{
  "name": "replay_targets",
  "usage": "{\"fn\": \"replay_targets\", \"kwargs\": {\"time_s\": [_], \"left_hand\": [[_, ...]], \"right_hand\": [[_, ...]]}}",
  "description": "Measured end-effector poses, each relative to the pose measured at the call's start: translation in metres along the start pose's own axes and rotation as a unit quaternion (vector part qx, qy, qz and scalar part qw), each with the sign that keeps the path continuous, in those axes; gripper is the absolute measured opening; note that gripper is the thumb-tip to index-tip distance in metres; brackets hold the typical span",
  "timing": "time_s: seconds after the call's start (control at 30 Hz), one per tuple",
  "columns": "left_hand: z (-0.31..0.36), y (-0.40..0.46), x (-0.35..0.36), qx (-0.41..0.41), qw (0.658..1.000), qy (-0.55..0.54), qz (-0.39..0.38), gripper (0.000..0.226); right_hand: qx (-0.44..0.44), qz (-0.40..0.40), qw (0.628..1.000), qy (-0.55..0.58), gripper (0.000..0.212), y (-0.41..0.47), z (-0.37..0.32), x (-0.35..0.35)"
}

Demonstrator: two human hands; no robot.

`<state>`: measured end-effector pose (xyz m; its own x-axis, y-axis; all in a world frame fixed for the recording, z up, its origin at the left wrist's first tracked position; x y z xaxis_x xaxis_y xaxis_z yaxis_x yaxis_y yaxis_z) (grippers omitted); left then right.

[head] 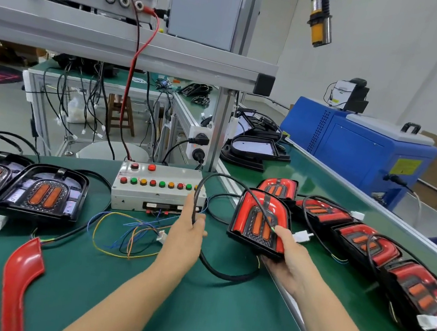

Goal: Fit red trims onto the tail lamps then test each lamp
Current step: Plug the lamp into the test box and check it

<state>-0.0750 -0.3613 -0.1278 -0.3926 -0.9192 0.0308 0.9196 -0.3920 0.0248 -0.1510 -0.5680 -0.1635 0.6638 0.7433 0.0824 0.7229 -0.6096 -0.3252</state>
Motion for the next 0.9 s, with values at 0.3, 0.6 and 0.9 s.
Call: {"fn": "replay_targets", "kwargs": {"time_s": [0.3, 0.6, 0.9], "left_hand": [[-0.004, 0.011, 0.046, -0.147, 0.961, -0.212, -0.097, 0.09], [-0.01, 0.02, 0.057, -0.14, 0.956, -0.231, -0.113, 0.085], [0.004, 0.033, 0.086, -0.143, 0.944, -0.243, -0.171, 0.063]], "right_hand": [[-0.02, -0.061, 0.998, -0.005, 0.02, -0.018, 0.002, -0.001], [-0.013, -0.106, 0.994, -0.013, 0.029, -0.03, -0.002, -0.003], [-0.088, -0.062, 0.994, -0.009, 0.019, -0.034, -0.024, -0.02]]}}
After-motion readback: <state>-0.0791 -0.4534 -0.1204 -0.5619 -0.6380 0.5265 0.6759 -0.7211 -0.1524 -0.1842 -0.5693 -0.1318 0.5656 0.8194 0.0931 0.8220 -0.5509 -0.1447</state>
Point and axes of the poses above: each hand's wrist, its own y-axis towards the middle knuckle, its own x-axis out of the palm, z = x × y, the point moved 6 cm from there along y, towards the middle knuckle, and after that the axes turned 15 degrees about -y, right-handed, at the moved point
